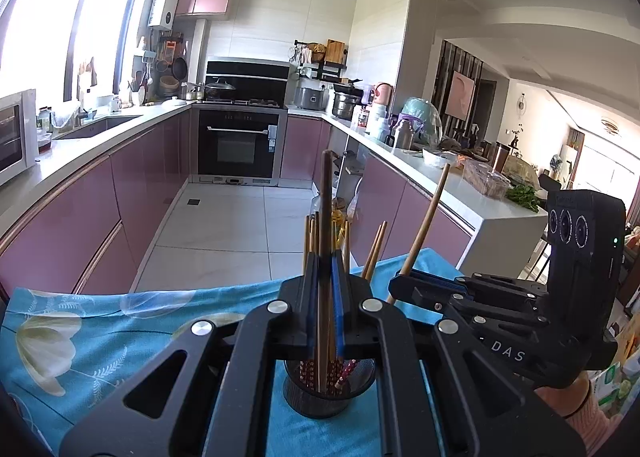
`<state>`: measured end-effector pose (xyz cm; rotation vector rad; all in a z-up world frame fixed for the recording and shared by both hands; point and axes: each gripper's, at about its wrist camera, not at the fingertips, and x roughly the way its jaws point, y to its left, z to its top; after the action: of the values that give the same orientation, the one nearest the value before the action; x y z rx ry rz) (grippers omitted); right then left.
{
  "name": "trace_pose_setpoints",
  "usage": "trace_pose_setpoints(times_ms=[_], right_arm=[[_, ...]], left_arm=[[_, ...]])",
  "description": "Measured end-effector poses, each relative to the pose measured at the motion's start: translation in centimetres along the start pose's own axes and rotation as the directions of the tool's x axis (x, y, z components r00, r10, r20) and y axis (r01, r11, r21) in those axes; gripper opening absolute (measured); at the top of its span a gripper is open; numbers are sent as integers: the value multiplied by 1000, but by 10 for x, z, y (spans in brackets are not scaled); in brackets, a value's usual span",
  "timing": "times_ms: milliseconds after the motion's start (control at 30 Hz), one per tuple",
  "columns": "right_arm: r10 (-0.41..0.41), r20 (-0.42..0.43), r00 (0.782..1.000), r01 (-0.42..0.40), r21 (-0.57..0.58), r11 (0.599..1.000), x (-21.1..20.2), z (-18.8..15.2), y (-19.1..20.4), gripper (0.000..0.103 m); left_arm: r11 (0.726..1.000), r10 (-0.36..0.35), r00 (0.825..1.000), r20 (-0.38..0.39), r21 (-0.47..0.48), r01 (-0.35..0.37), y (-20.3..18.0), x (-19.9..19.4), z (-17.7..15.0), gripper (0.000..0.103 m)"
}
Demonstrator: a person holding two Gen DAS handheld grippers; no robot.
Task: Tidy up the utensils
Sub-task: 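Lower both chopsticks into the mesh cup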
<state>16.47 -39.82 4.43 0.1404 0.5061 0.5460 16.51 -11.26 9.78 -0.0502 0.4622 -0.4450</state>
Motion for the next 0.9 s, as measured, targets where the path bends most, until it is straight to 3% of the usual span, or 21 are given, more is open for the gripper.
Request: trace_pose_setpoints(times_ms=[433,900], right_arm=[[5,-30,1000,-5,6,1000,9,-7,0,6],[6,-128,992,-2,38,999,40,-23,-3,6]], left_arm=[[1000,2,999,-44,1,-2,6,9,-9,7],[1000,-19,990,-143,15,21,9,39,-20,8]])
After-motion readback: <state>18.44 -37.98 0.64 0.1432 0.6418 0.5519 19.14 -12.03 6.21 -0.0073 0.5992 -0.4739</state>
